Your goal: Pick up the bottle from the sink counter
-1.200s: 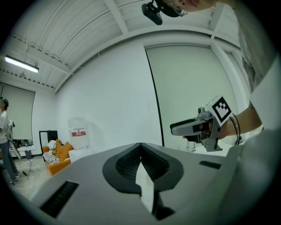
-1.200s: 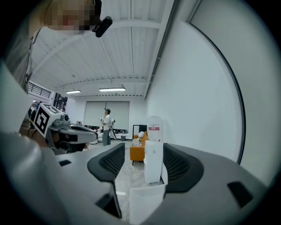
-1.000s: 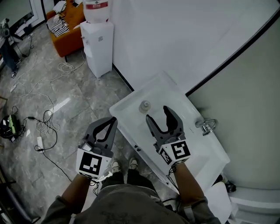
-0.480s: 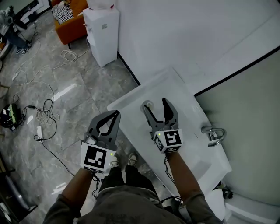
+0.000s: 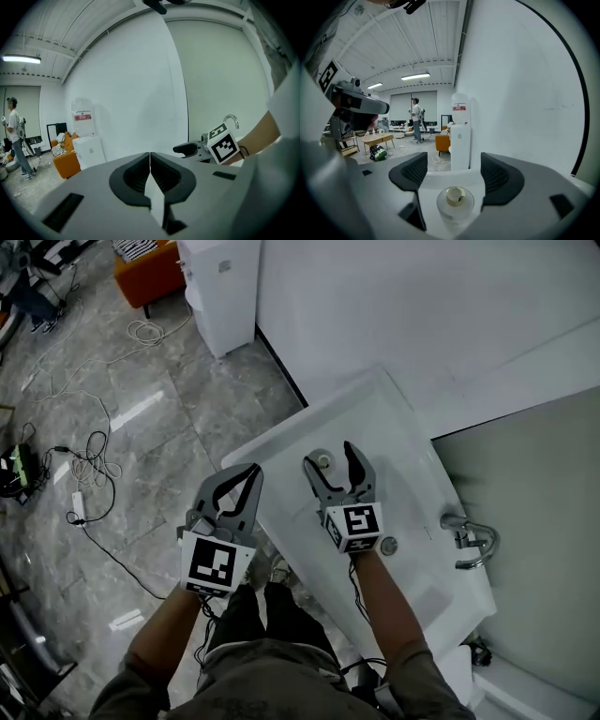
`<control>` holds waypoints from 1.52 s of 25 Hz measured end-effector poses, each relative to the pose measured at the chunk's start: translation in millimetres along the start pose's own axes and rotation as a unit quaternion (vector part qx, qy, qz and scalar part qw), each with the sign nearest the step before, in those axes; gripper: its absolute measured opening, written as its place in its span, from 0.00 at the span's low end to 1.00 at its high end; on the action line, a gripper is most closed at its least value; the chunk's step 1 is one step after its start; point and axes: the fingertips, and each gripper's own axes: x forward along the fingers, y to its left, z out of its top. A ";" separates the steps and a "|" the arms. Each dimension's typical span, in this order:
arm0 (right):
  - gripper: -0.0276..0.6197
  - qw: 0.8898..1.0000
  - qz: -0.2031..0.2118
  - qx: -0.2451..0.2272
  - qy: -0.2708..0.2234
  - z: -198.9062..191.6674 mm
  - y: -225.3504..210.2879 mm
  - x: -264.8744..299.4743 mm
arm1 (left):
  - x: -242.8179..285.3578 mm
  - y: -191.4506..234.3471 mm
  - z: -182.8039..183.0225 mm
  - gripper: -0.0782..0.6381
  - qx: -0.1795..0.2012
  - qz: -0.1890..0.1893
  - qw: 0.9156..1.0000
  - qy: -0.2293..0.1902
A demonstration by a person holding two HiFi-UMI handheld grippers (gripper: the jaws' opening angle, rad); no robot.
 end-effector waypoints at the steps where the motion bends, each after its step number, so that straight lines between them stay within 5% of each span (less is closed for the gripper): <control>1: 0.53 1.000 0.002 0.001 0.004 -6.3 -0.5 3.7 | 3.0 -0.5 -3.2 0.13 -0.005 -0.001 1.000 0.002; 18: 0.56 0.996 0.052 0.050 0.051 -87.1 2.8 50.6 | 31.8 -5.4 -59.8 0.13 -0.027 -0.018 0.998 0.049; 38: 0.55 0.995 0.049 -0.005 0.081 -100.1 2.6 65.1 | 33.3 -16.2 -87.5 0.13 -0.020 -0.032 0.997 0.070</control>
